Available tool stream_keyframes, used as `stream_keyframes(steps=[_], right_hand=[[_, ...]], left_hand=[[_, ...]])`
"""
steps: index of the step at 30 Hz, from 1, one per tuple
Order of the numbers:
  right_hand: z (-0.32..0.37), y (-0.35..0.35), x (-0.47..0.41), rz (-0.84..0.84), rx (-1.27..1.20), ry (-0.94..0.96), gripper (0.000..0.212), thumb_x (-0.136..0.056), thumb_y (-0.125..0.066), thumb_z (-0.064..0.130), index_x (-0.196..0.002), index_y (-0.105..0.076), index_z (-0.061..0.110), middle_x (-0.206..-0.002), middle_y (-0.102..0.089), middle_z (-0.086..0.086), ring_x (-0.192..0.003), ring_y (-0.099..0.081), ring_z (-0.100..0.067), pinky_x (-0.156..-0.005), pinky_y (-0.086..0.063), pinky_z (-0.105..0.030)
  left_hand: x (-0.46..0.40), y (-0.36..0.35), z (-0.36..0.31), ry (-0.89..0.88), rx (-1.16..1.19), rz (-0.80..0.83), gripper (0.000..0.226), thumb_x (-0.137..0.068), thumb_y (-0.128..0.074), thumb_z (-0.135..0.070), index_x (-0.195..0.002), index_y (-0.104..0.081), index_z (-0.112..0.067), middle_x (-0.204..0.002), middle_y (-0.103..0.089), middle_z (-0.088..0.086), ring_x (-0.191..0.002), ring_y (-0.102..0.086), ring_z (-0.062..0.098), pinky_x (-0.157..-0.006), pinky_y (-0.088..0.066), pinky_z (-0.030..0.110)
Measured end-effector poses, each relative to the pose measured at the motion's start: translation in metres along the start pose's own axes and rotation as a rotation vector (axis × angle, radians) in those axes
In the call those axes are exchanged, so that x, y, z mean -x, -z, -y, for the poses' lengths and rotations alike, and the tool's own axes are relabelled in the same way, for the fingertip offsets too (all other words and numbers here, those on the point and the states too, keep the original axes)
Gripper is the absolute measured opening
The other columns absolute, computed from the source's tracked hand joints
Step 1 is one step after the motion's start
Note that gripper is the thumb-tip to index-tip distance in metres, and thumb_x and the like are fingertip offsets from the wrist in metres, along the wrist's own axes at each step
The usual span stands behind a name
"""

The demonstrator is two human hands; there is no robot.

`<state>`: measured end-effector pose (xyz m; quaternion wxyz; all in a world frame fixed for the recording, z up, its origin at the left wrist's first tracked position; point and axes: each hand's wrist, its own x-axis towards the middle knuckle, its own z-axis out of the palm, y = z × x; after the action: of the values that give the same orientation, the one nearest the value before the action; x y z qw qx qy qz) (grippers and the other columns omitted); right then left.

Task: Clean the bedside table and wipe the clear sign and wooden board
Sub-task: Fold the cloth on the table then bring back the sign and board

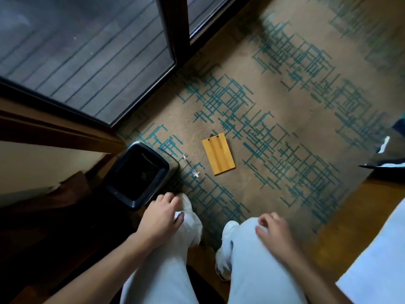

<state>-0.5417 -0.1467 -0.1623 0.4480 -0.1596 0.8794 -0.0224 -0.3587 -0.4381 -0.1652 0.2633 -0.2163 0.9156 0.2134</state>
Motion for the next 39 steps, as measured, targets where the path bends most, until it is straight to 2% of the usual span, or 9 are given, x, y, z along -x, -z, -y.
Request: stream_keyframes(steps=[2, 5, 9, 14, 21, 24, 29, 35, 39], right_hand=[[-0.008, 0.006, -0.047, -0.098, -0.040, 0.004, 0.019, -0.092, -0.061, 0.033, -0.106, -0.065, 0.021, -0.108, -0.060, 0.001, -0.101, -0.059, -0.024, -0.082, -0.047, -0.034], [-0.017, 0.011, -0.129, -0.229, -0.024, 0.087, 0.037, -0.093, -0.063, 0.036, -0.127, -0.062, 0.020, -0.130, -0.061, -0.005, -0.116, -0.058, -0.029, -0.094, -0.049, -0.041], [-0.002, 0.007, -0.230, -0.230, 0.086, 0.175, 0.063, -0.093, -0.059, 0.047, -0.148, -0.043, 0.021, -0.151, -0.046, -0.007, -0.135, -0.045, -0.033, -0.109, -0.042, -0.049], [0.023, -0.009, -0.325, -0.182, 0.150, 0.243, 0.079, -0.093, -0.061, 0.053, -0.158, -0.027, 0.023, -0.165, -0.024, -0.009, -0.150, -0.026, -0.034, -0.121, -0.025, -0.048], [0.031, -0.043, -0.417, -0.170, 0.174, 0.292, 0.087, -0.088, -0.064, 0.058, -0.157, -0.027, 0.021, -0.162, -0.030, -0.011, -0.148, -0.032, -0.034, -0.120, -0.030, -0.049], [0.027, -0.068, -0.437, -0.162, 0.162, 0.287, 0.087, -0.088, -0.065, 0.058, -0.156, -0.029, 0.018, -0.160, -0.035, -0.014, -0.146, -0.036, -0.035, -0.118, -0.033, -0.048], [0.024, -0.099, -0.460, -0.141, 0.082, 0.231, 0.085, -0.086, -0.070, 0.054, -0.153, -0.035, 0.015, -0.151, -0.045, -0.018, -0.137, -0.046, -0.036, -0.111, -0.041, -0.046], [0.024, -0.109, -0.472, -0.183, -0.058, 0.188, 0.070, -0.085, -0.077, 0.041, -0.141, -0.050, 0.009, -0.136, -0.058, -0.016, -0.122, -0.057, -0.031, -0.100, -0.045, -0.039], [0.027, -0.115, -0.476, -0.188, -0.064, 0.188, 0.062, -0.082, -0.079, 0.041, -0.131, -0.056, 0.011, -0.124, -0.064, -0.012, -0.114, -0.060, -0.031, -0.093, -0.047, -0.040]], left_hand=[[-0.037, -0.018, -0.003, 0.001, 0.054, -0.054, 0.051, -0.088, -0.038, -0.052, -0.118, -0.063, -0.020, -0.115, -0.062, 0.003, -0.100, -0.061, 0.029, -0.077, -0.056, 0.042], [-0.092, -0.053, -0.010, 0.040, 0.140, -0.090, 0.046, -0.096, -0.052, -0.043, -0.135, -0.055, -0.019, -0.132, -0.057, 0.007, -0.112, -0.058, 0.030, -0.088, -0.054, 0.043], [-0.159, -0.104, -0.003, 0.213, 0.233, -0.083, 0.055, -0.101, -0.045, -0.045, -0.147, -0.040, -0.016, -0.142, -0.047, 0.013, -0.120, -0.053, 0.033, -0.091, -0.049, 0.043], [-0.220, -0.166, 0.014, 0.383, 0.238, -0.044, 0.054, -0.100, -0.042, -0.050, -0.143, -0.040, -0.017, -0.144, -0.044, 0.012, -0.123, -0.053, 0.035, -0.092, -0.051, 0.048], [-0.268, -0.218, 0.023, 0.538, 0.321, -0.212, 0.055, -0.099, -0.049, -0.046, -0.140, -0.037, -0.011, -0.138, -0.050, 0.016, -0.116, -0.060, 0.038, -0.086, -0.050, 0.046], [-0.281, -0.232, 0.032, 0.573, 0.294, -0.196, 0.057, -0.100, -0.049, -0.048, -0.141, -0.037, -0.010, -0.136, -0.055, 0.016, -0.116, -0.062, 0.038, -0.087, -0.051, 0.045], [-0.296, -0.248, 0.041, 0.617, 0.299, -0.155, 0.046, -0.103, -0.047, -0.043, -0.137, -0.041, -0.012, -0.118, -0.069, 0.016, -0.109, -0.066, 0.038, -0.082, -0.048, 0.039], [-0.302, -0.262, 0.045, 0.718, 0.428, -0.116, 0.042, -0.101, -0.048, -0.045, -0.126, -0.053, -0.012, -0.123, -0.067, 0.016, -0.114, -0.063, 0.038, -0.091, -0.050, 0.041], [-0.311, -0.263, 0.041, 0.735, 0.480, -0.110, 0.035, -0.101, -0.047, -0.037, -0.122, -0.055, -0.011, -0.123, -0.066, 0.016, -0.112, -0.063, 0.037, -0.088, -0.049, 0.038]])
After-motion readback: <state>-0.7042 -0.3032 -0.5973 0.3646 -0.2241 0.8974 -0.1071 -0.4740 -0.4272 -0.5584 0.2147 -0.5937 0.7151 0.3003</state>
